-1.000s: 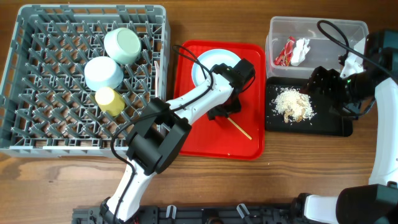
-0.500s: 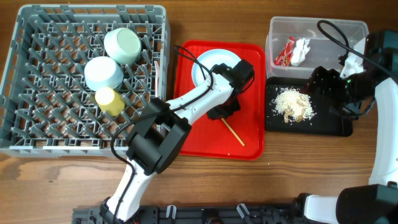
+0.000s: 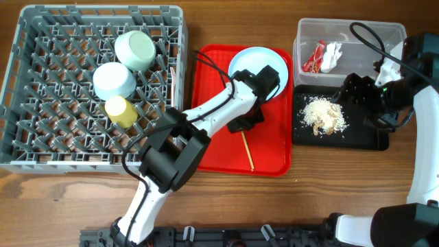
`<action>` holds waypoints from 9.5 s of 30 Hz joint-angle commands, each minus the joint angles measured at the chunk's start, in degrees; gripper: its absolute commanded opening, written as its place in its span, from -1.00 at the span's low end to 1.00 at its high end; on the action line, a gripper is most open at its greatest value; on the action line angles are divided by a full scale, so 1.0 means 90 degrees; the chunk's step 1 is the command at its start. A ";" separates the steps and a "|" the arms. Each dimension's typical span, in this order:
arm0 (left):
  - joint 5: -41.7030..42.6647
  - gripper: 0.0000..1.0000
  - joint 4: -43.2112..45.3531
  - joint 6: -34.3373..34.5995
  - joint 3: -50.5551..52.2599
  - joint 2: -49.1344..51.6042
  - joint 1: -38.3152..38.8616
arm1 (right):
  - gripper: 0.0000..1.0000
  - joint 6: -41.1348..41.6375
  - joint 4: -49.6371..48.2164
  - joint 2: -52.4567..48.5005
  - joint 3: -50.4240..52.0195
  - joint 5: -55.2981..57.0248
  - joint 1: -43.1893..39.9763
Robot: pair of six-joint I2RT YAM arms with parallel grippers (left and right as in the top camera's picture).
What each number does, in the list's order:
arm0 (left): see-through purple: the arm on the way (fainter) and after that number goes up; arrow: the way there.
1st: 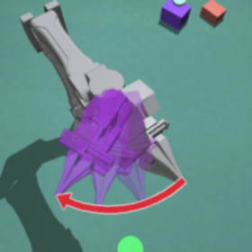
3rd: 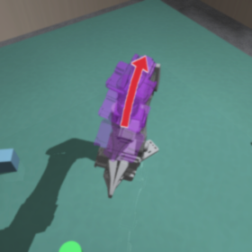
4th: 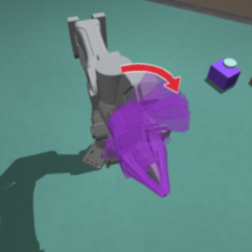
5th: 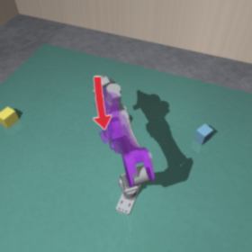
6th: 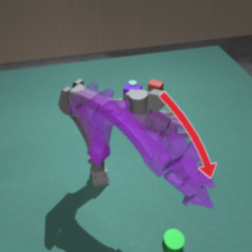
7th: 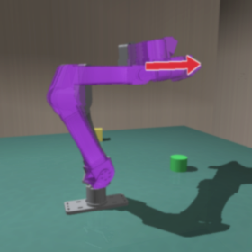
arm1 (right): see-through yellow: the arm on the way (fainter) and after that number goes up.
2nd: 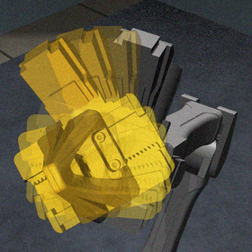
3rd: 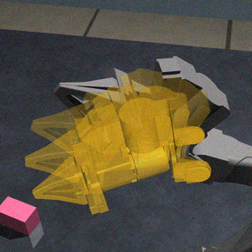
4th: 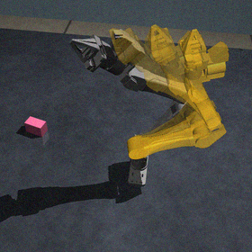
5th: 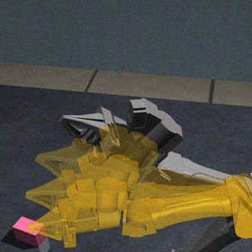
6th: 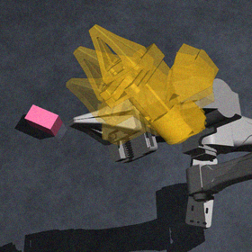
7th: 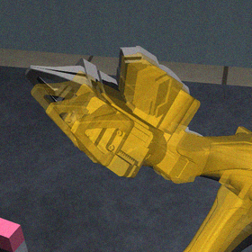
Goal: Sort waste into correct bins and load items into the dishwasher rack
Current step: 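Carry the chopstick into the dish rack and release it, then grasp the rim of the light-blue plate with the left gripper, then lift the plate on edge and carry it over the dish rack, then lower the plate upright into a rack slot and open the left gripper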
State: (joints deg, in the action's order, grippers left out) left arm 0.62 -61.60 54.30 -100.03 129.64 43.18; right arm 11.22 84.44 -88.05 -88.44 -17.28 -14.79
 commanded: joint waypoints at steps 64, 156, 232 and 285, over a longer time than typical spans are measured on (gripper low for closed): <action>0.0709 0.74 0.1948 -0.6353 0.0163 -0.2402 -0.1673 | 1.00 -0.0078 0.0032 0.0104 -0.0100 0.0104 -0.0002; 0.0784 -0.92 0.1525 -0.5238 0.0160 -0.2737 -0.1953 | 0.99 -0.0083 0.0032 0.0104 -0.0100 0.0107 -0.0002; -0.3334 -0.32 0.0855 -0.5510 0.0175 -0.1139 -0.1234 | 0.99 -0.0078 0.0039 0.0104 -0.0100 0.0104 -0.0002; -0.2686 -0.92 0.1209 -0.5479 0.0172 -0.2603 -0.0901 | 0.99 -0.0080 0.0053 0.0104 -0.0100 0.0104 -0.0002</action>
State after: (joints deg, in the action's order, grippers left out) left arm -34.50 -52.40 4.62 -98.72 111.61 36.05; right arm 11.22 84.86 -88.05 -88.44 -17.28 -14.79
